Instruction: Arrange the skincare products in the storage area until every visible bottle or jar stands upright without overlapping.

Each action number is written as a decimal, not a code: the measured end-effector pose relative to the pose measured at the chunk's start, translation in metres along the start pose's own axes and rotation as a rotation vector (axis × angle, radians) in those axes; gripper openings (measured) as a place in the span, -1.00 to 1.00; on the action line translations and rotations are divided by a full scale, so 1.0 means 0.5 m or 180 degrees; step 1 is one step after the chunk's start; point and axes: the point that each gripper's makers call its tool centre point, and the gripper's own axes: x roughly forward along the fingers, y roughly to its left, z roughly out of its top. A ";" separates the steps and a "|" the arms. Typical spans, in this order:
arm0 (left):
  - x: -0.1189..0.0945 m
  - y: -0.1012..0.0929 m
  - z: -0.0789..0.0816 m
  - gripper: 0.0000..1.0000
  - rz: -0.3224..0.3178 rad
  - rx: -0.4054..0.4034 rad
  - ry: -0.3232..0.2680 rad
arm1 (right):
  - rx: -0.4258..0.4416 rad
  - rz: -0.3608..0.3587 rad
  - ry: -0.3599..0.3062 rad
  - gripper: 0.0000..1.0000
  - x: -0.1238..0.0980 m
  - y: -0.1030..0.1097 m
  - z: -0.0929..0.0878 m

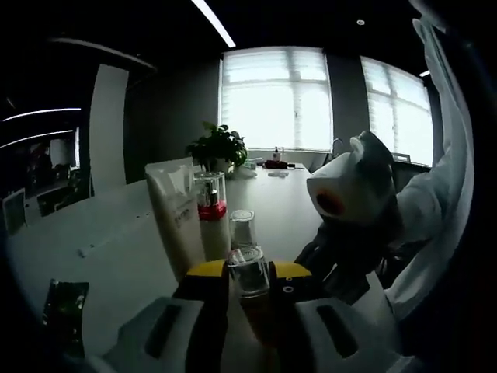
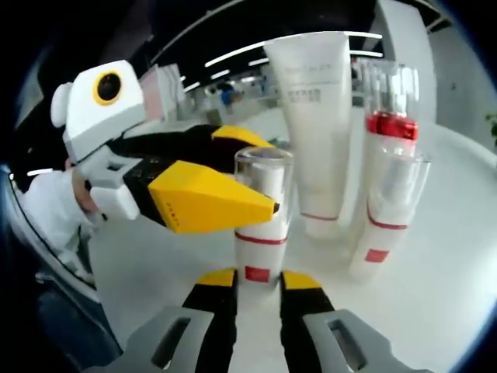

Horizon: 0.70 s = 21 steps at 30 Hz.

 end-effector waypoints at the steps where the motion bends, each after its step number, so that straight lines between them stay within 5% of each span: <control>1: 0.000 0.002 0.000 -0.70 0.0014 0.0011 0.0000 | -0.0047 -0.0025 -0.0007 -0.78 -0.001 -0.001 0.001; 21: -0.007 0.017 0.017 -0.66 0.0055 0.0027 -0.0065 | -0.0470 -0.0449 -0.0112 -0.79 0.017 -0.033 0.019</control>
